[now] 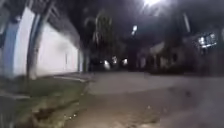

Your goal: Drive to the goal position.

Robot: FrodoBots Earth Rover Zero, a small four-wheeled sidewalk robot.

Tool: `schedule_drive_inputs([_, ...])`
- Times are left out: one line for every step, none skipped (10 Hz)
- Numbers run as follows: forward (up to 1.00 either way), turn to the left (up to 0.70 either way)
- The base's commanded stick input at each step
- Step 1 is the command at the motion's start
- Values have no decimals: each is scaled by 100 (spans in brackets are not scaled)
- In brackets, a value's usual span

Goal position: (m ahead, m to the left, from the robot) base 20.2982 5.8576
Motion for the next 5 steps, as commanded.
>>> schedule_drive_inputs([70, 0])
schedule_drive_inputs([70, 0])
schedule_drive_inputs([70, 0])
schedule_drive_inputs([70, 0])
schedule_drive_inputs([69, 0])
